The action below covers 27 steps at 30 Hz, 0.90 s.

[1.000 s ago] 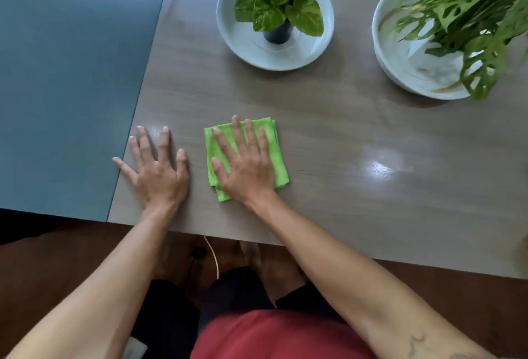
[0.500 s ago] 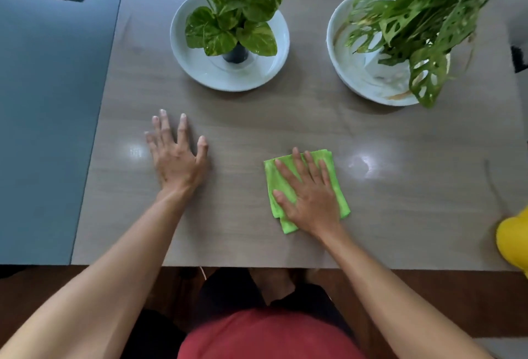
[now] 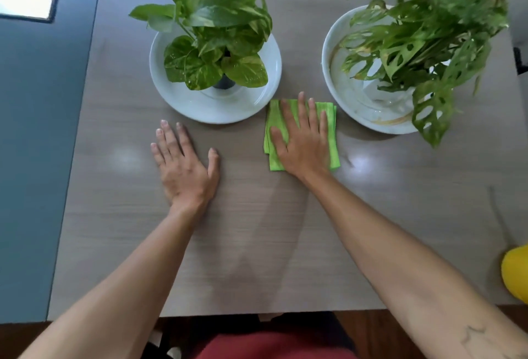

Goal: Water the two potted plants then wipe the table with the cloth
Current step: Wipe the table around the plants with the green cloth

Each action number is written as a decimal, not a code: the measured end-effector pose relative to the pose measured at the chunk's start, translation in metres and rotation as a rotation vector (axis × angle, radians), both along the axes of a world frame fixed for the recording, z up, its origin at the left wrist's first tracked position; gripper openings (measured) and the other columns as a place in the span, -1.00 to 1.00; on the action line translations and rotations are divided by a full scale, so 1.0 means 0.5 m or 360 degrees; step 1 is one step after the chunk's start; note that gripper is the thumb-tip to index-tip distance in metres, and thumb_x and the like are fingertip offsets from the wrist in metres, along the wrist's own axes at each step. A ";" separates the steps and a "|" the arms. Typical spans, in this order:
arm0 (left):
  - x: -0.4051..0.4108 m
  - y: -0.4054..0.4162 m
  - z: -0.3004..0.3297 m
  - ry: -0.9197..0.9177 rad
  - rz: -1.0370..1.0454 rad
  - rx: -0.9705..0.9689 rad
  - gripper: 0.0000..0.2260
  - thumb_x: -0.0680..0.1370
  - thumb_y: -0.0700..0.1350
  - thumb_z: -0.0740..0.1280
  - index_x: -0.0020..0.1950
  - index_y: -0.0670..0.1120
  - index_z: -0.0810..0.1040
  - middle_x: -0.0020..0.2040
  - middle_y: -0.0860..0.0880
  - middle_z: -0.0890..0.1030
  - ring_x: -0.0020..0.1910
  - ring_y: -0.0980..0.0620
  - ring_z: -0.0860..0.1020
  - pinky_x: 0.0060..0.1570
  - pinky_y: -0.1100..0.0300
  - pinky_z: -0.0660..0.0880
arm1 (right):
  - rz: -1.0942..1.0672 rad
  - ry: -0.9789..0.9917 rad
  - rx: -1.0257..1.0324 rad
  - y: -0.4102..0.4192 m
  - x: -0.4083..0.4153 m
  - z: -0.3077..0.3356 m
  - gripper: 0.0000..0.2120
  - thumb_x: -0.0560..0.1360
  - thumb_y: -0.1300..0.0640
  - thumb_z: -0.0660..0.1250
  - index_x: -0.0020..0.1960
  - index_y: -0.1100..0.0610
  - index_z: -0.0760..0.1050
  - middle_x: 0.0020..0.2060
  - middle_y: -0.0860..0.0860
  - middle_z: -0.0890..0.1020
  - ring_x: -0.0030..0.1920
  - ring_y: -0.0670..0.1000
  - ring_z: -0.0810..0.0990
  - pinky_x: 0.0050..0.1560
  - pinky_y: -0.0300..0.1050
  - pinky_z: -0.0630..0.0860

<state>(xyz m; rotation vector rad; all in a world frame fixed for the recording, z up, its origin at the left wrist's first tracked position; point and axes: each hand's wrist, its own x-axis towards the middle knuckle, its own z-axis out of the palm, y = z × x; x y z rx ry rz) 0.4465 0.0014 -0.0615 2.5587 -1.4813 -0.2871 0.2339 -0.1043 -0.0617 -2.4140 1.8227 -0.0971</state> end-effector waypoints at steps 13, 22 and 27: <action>0.001 -0.003 -0.012 -0.0036 0.0026 -0.0062 -0.26 0.58 0.18 0.11 0.62 -0.23 0.01 0.62 -0.28 -0.02 0.62 -0.22 -0.04 0.57 -0.18 -0.06 | -0.0012 0.0091 0.0058 -0.220 0.070 0.009 -0.38 0.65 -0.22 -0.03 0.63 -0.03 -0.09 0.61 0.21 -0.11 0.60 0.20 -0.16 0.57 0.20 -0.18; 0.005 -0.004 -0.026 -0.0093 0.0013 -0.0093 -0.27 0.58 0.18 0.11 0.61 -0.24 0.05 0.62 -0.28 0.01 0.61 -0.24 0.00 0.57 -0.18 -0.05 | 0.0038 0.0176 0.0134 -0.285 0.087 0.020 -0.37 0.64 -0.25 -0.18 0.63 -0.03 -0.13 0.63 0.08 -0.09 0.61 0.13 -0.13 0.58 0.15 -0.12; 0.002 -0.006 -0.017 -0.0067 0.0020 -0.0064 -0.26 0.57 0.19 0.09 0.61 -0.25 0.05 0.62 -0.28 0.01 0.61 -0.24 0.00 0.57 -0.19 -0.03 | 0.0049 0.0128 0.0112 -0.251 0.083 0.019 -0.41 0.68 -0.14 -0.14 0.64 0.08 -0.09 0.62 0.12 -0.06 0.61 0.10 -0.10 0.59 0.11 -0.12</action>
